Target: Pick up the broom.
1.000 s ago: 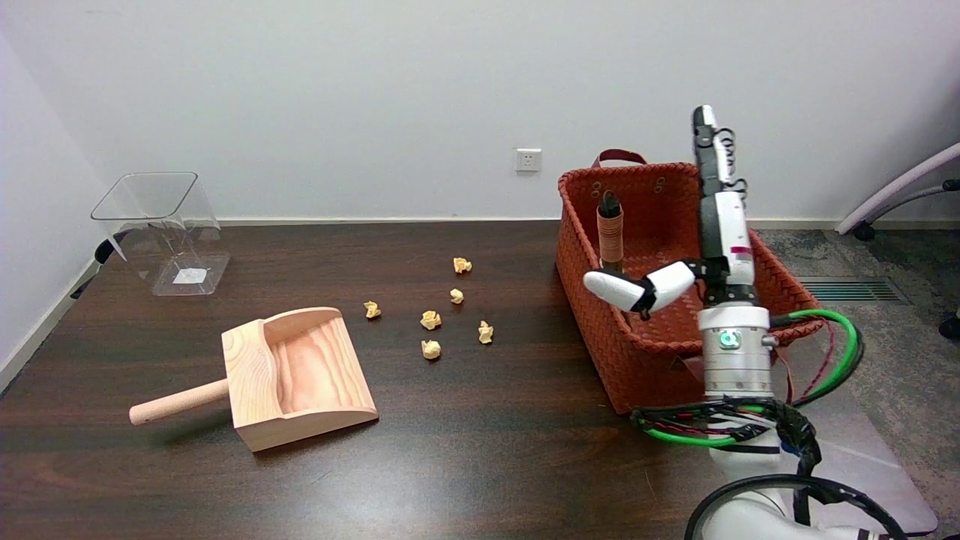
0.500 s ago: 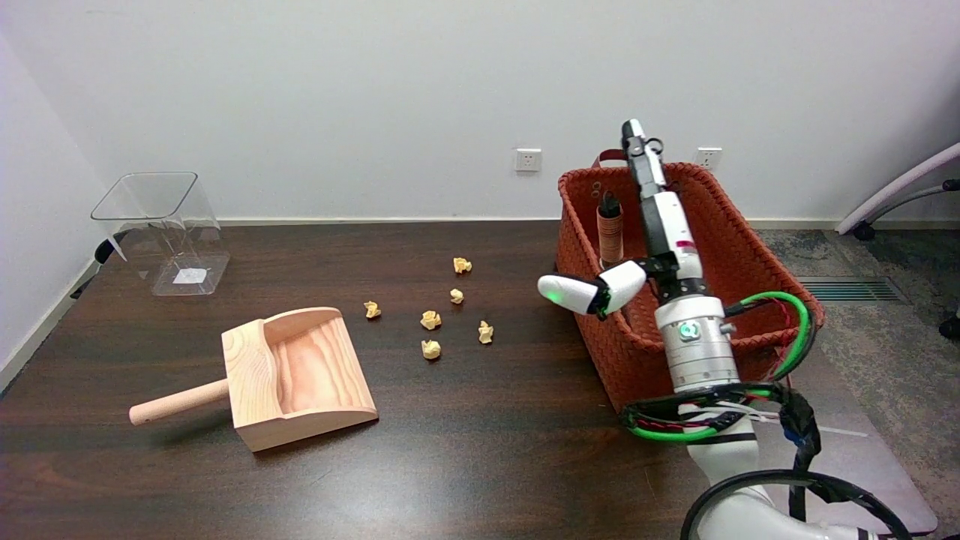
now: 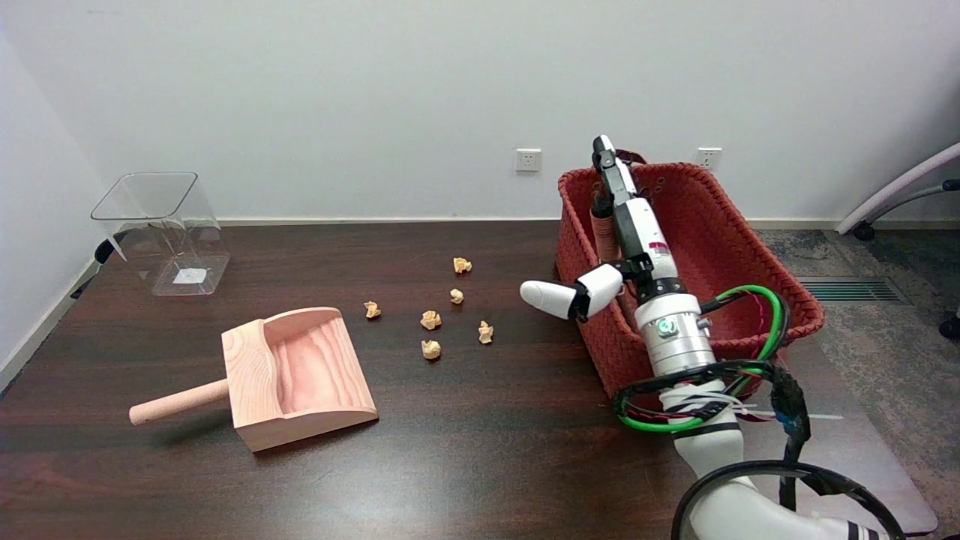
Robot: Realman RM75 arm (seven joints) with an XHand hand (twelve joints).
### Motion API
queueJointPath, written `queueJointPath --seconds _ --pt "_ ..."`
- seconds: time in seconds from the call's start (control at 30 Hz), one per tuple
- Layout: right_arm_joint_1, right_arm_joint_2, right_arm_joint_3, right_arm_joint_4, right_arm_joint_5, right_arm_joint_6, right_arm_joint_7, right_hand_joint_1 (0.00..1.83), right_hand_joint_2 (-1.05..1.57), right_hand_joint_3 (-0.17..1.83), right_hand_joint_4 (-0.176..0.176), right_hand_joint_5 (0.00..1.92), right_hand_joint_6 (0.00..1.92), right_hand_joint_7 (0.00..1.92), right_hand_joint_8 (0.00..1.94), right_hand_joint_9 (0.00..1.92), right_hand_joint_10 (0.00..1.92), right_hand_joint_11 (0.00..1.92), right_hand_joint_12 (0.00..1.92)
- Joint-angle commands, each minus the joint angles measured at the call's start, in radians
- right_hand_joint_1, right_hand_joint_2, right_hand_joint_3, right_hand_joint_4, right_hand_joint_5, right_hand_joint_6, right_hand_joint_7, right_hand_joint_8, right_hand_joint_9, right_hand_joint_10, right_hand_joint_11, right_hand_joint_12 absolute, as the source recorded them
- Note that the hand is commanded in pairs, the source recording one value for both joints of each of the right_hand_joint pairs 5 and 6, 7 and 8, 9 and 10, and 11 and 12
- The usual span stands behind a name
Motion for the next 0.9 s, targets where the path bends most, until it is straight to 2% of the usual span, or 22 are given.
queueJointPath --seconds 0.03,0.43,0.7,0.9 --pt "0.023 -0.01 -0.004 0.036 0.03 -0.037 -0.026 1.02 -0.45 1.03 0.0 0.0 0.0 0.08 0.08 0.0 0.0 0.0 0.0" --pt "0.017 0.003 0.033 0.02 0.032 -0.037 -0.034 1.02 -0.42 0.99 0.0 0.04 0.04 0.11 0.11 0.04 0.04 0.04 0.04" --pt "-0.018 0.007 0.137 0.004 0.046 -0.037 -0.076 1.01 -0.36 0.94 0.0 0.08 0.08 0.14 0.14 0.08 0.08 0.08 0.08" --pt "-0.049 0.0 0.165 -0.004 0.054 -0.032 -0.077 1.03 -0.35 0.92 0.0 0.06 0.06 0.16 0.16 0.06 0.06 0.06 0.06"
